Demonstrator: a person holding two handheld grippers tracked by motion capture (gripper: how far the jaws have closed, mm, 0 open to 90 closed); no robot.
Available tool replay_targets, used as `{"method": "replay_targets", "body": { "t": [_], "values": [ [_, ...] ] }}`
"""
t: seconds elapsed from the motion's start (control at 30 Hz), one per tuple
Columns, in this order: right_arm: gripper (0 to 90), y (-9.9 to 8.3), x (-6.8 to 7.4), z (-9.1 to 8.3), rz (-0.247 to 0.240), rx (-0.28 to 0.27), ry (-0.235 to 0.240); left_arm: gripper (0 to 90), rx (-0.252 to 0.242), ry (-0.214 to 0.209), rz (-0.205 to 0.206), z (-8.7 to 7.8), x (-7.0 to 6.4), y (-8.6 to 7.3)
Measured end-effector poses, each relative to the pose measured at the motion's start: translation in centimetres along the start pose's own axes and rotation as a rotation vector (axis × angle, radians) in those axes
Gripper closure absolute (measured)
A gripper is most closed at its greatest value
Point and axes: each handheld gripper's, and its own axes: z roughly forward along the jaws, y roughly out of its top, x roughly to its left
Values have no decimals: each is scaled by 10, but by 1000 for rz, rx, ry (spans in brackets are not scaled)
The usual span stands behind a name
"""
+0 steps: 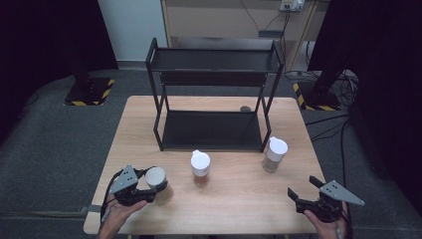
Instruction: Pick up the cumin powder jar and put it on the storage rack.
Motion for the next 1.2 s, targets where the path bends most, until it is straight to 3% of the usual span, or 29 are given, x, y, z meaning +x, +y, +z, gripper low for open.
{"method": "replay_targets", "body": {
  "t": [0.2,0.6,0.83,1.2],
  "values": [
    [75,0,0,0,0,0,1,324,-8,-12,16,0,2,11],
    [74,0,-1,1,0,0,6,324,-9,-70,46,3,16,49],
    [74,-1,-2,1,5,-2,7,324,-17,-94,39,8,24,68],
    [73,-1,-2,1,4,-1,11,324,7,-68,33,20,35,96]
  ]
}}
